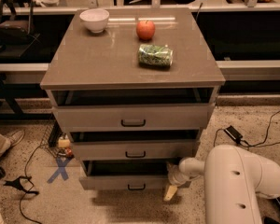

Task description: Open bottom drawer

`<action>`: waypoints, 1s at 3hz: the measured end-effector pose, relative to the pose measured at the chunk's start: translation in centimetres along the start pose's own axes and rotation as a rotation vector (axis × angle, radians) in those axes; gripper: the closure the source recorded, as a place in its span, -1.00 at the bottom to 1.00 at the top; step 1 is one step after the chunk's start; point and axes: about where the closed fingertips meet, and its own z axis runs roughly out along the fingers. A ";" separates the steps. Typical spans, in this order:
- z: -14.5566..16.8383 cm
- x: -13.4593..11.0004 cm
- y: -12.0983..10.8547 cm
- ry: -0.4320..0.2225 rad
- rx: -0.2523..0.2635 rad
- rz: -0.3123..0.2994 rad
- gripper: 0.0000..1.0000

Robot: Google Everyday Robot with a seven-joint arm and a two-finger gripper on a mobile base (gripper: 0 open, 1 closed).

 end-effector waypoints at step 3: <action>-1.5 3.1 2.6 0.061 -0.090 -0.007 0.27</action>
Offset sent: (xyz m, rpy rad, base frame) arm -0.0334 -0.0390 0.0030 -0.0711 0.0950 0.0474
